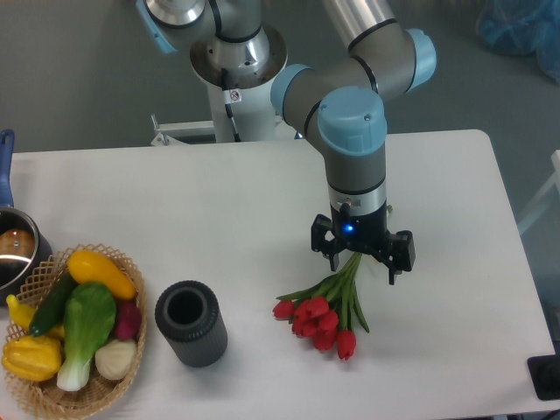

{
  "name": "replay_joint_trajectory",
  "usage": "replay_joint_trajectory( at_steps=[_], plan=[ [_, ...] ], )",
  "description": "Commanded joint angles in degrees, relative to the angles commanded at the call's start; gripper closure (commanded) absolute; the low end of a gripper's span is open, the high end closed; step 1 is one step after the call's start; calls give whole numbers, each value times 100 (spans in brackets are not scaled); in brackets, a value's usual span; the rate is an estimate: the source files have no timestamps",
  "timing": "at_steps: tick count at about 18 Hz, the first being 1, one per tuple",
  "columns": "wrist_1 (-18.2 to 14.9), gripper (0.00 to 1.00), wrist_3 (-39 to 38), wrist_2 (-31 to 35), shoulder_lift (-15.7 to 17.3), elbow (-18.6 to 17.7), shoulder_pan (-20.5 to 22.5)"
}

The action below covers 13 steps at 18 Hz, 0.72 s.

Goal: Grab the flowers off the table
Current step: 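Lower the open gripper toward the green stems of the red tulips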

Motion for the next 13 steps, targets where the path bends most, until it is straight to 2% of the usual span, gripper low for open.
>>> replay_joint_trajectory(
  at_steps=[4,13],
  plan=[
    [-17,0,149,0,9,-35,17],
    [35,0,114,88,105,-650,9]
  ],
)
